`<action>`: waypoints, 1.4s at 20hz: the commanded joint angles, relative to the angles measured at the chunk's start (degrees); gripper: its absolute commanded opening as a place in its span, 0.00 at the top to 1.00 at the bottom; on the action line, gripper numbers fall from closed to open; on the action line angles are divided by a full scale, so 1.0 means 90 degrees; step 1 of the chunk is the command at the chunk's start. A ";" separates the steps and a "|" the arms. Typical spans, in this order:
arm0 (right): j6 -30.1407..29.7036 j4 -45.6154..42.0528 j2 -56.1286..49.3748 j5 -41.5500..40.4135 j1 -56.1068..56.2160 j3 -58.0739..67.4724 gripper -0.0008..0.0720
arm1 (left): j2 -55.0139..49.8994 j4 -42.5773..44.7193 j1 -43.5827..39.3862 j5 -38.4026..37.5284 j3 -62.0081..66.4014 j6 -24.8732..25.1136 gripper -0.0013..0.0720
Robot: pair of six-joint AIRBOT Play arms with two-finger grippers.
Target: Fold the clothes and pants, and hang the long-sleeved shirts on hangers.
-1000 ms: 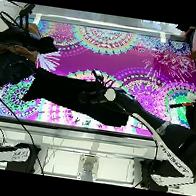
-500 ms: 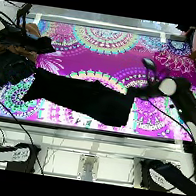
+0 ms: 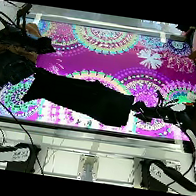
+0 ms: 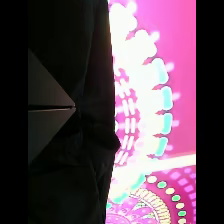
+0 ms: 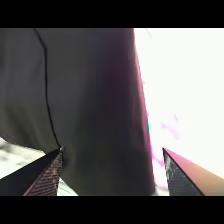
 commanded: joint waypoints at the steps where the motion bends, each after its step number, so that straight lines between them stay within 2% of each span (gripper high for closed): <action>1: -0.1224 0.1503 -0.0843 -0.0357 -0.0175 -0.0185 0.04 | 0.0002 -0.0002 0.0002 -0.0010 -0.0002 -0.0002 0.97; 3: -0.1596 0.1938 -0.1222 -0.0350 -0.0138 -0.0185 0.06 | 0.0002 0.0005 0.0002 -0.0022 -0.0002 -0.0002 0.97; 6: -0.1724 0.2035 -0.1438 -0.0459 0.0204 -0.0163 0.06 | 0.0000 0.0005 0.0002 -0.0022 -0.0002 0.0000 0.97; 7: -0.1783 0.2042 -0.1443 -0.0413 0.0359 -0.0104 0.18 | 0.0000 0.0005 0.0002 -0.0022 -0.0002 0.0000 0.97; 9: -0.1804 0.2166 -0.1421 -0.0233 0.0597 0.0124 0.83 | -0.0015 0.0005 0.0000 -0.0024 -0.0010 0.0000 0.97; 10: -0.1814 0.2183 -0.1360 -0.0036 0.0644 0.0272 0.93 | -0.0032 0.0005 -0.0002 -0.0015 -0.0034 0.0000 0.97; 13: -0.1736 0.1974 -0.0918 0.0478 0.0636 0.0690 0.94 | -0.0141 0.0005 -0.0124 0.0005 -0.0432 0.0002 0.97; 16: -0.0746 0.0967 -0.0272 0.1059 0.0527 0.1151 0.94 | -0.0350 0.0005 -0.0673 0.0136 -0.1229 0.0002 0.97; 20: 0.0376 -0.0427 0.0651 0.2188 -0.0104 0.1936 0.94 | -0.0993 0.0005 -0.2120 0.0568 -0.1775 0.0100 0.97; 23: 0.1192 -0.1127 0.1086 0.2616 -0.0328 0.2912 0.94 | -0.1608 0.0005 -0.3322 0.1413 -0.1773 0.0097 0.97; 26: 0.1712 -0.1715 0.0991 0.2822 0.0015 0.3776 0.94 | -0.2018 -0.0100 -0.4129 0.2300 -0.1773 0.0095 0.97; 28: 0.1831 -0.1817 0.0823 0.2812 0.0347 0.4116 0.94 | -0.2193 -0.0240 -0.4425 0.2640 -0.1773 0.0090 0.97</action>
